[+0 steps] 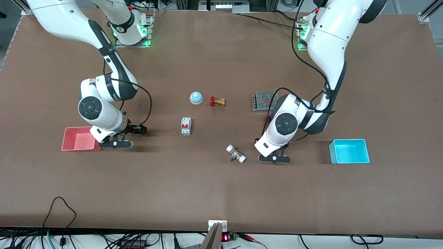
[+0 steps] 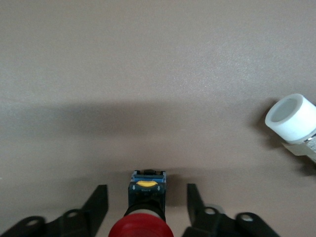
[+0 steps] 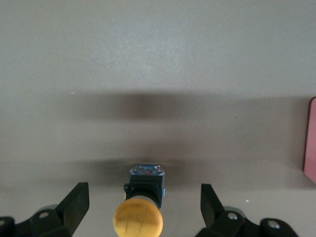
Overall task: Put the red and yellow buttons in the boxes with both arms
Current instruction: 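Grasp the yellow button with the right gripper while the left gripper grasps the red button, then carry the red button over the cyan box with the left gripper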
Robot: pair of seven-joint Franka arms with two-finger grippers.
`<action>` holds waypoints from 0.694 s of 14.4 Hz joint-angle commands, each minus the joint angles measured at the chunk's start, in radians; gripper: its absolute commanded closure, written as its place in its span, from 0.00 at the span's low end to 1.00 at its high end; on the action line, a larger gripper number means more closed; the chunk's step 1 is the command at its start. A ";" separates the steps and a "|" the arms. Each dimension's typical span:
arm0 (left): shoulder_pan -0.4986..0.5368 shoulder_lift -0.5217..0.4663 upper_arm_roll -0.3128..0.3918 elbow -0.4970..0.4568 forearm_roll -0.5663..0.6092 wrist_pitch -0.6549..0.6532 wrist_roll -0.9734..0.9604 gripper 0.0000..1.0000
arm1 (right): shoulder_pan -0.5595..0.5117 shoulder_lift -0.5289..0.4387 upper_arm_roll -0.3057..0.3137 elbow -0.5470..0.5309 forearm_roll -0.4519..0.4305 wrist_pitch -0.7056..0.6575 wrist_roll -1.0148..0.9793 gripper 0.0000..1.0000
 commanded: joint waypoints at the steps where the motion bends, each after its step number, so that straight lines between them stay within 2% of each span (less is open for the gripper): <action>1: -0.009 -0.002 0.009 -0.004 0.020 -0.001 -0.012 0.78 | 0.005 0.012 0.000 -0.018 -0.031 0.031 0.022 0.00; 4: 0.003 -0.026 0.010 0.006 0.020 -0.024 -0.012 0.82 | 0.004 0.006 0.000 -0.051 -0.039 0.051 0.022 0.00; 7: 0.032 -0.068 0.014 0.055 0.020 -0.142 -0.011 0.82 | 0.005 -0.010 0.002 -0.076 -0.039 0.053 0.023 0.00; 10: 0.104 -0.131 0.027 0.105 0.023 -0.306 -0.011 0.81 | 0.005 -0.011 0.002 -0.084 -0.039 0.056 0.023 0.00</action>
